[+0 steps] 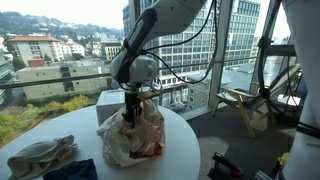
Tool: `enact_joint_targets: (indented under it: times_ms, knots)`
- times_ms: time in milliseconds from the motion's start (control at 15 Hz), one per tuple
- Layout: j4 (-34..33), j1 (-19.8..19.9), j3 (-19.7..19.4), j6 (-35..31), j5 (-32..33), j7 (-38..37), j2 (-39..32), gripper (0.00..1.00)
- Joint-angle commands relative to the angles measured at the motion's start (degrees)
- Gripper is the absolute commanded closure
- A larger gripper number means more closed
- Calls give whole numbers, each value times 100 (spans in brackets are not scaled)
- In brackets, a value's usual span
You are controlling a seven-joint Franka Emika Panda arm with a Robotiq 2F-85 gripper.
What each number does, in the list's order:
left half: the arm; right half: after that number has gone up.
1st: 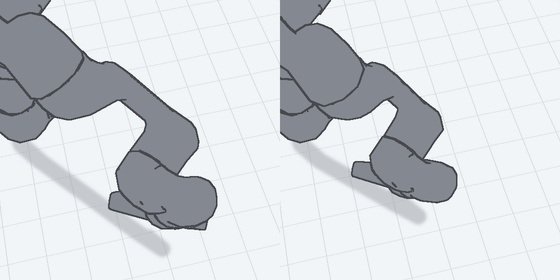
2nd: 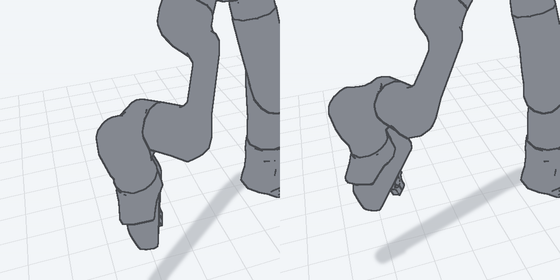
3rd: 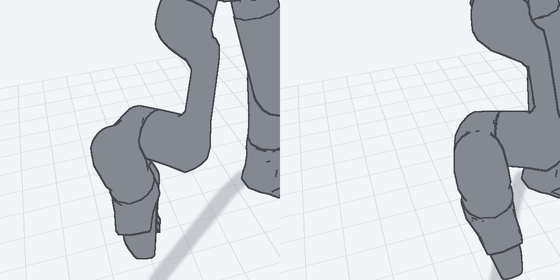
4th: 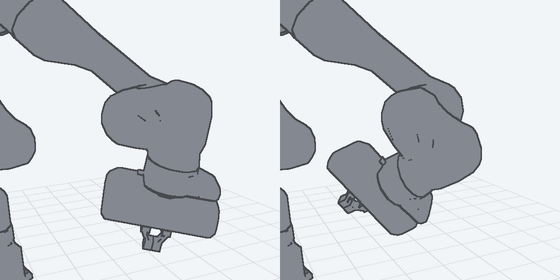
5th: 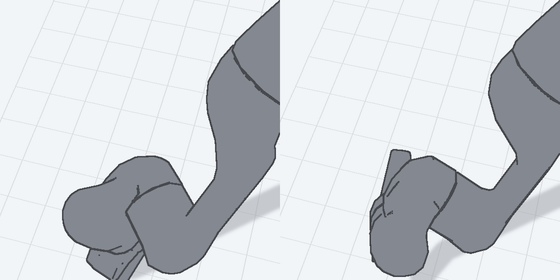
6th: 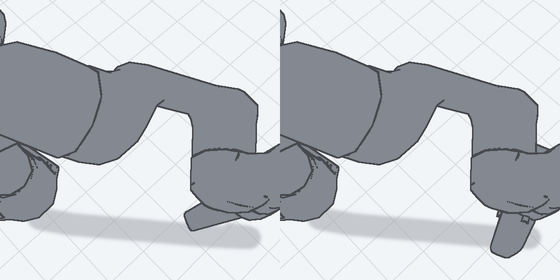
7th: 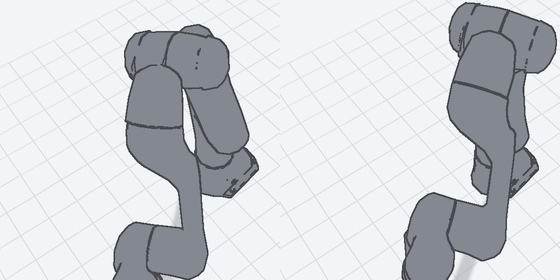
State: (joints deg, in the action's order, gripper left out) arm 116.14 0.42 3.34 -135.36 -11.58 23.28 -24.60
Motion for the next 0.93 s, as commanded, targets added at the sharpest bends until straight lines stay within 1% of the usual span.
enact_joint_targets:
  times_ms: [0, 67, 333, 400, 467, 533, 600, 867]
  knots:
    - [-191, 202, 313, 518, -58, 115, -232, 98]
    - [-210, 193, 327, 521, -16, 69, -309, 98]
    - [-150, 96, 275, 89, 370, 17, -481, 98]
    - [-112, 94, 285, 8, 443, 25, -450, 67]
    - [-49, 84, 286, -133, 514, 2, -361, 65]
    - [30, 106, 323, -269, 551, 66, -217, 60]
    - [107, 134, 364, -360, 558, 102, -59, 51]
    - [326, 271, 489, -760, 361, 236, 574, 22]
